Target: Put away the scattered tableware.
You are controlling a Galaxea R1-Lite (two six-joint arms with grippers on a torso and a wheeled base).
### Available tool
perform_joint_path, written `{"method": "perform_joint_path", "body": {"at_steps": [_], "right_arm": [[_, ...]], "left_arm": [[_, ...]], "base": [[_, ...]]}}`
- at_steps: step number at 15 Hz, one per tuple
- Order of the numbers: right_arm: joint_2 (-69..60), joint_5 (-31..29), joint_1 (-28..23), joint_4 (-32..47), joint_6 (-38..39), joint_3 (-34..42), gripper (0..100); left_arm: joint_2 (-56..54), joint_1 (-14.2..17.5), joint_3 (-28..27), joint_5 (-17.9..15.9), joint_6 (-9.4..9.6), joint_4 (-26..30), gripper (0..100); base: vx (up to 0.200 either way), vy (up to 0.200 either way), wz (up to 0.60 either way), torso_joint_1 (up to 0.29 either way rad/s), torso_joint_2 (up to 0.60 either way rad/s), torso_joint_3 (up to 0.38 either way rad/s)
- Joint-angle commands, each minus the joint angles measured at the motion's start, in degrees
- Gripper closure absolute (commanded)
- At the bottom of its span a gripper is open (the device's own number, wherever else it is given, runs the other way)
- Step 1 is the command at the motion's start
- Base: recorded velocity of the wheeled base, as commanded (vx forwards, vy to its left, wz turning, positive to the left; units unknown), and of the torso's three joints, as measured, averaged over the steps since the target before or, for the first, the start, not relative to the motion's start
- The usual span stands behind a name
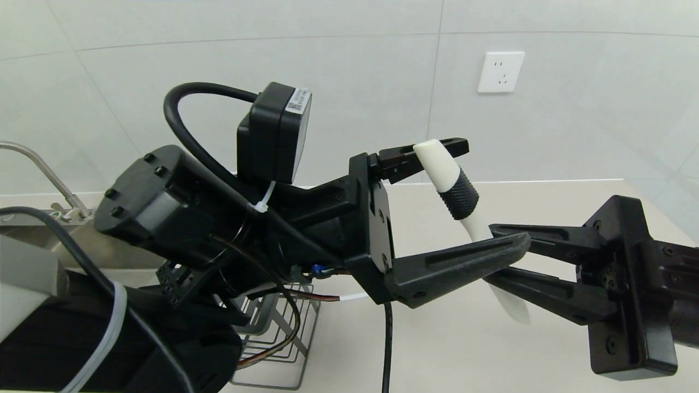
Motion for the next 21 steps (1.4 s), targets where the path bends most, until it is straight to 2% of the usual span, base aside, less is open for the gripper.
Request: {"method": "perform_joint_path", "body": {"at_steps": [1,10,11,16,17,19,21], "right_arm": [[0.6,0.0,0.0,0.0,0.0,-0.7,100],[1.1,-0.2,0.0,0.0,0.0,-1.0,100],[1.1,-0.2,0.0,0.0,0.0,-1.0,100],[1.1,-0.7,0.0,-0.1,-0.1,-1.7,100],[1.1,-1.3,0.6,-0.1,-0.1,-2.0,0],[1.2,-3.3,1.6,-0.1,-0.1,-1.0,0],[0.8,-3.6,1.6,-0.1,0.0,0.8,0]], "left_arm": [[-0.2,-0.1,-0.2,0.0,-0.03,0.0,0],[-0.4,-0.1,-0.3,0.0,-0.03,-0.6,0],[-0.2,-0.1,-0.3,0.0,-0.03,-0.6,100],[-0.2,-0.1,-0.2,0.1,-0.03,-0.6,100],[-0.2,-0.1,-0.2,0.1,-0.03,-0.6,100],[-0.2,-0.1,-0.2,0.5,-0.03,-0.6,100],[-0.3,0.1,0.1,2.5,-0.03,-0.6,100]], "base": [[0.000,0.000,0.00,0.000,0.00,0.000],[0.000,0.000,0.00,0.000,0.00,0.000],[0.000,0.000,0.00,0.000,0.00,0.000],[0.000,0.000,0.00,0.000,0.00,0.000],[0.000,0.000,0.00,0.000,0.00,0.000],[0.000,0.000,0.00,0.000,0.00,0.000],[0.000,0.000,0.00,0.000,0.00,0.000]]}}
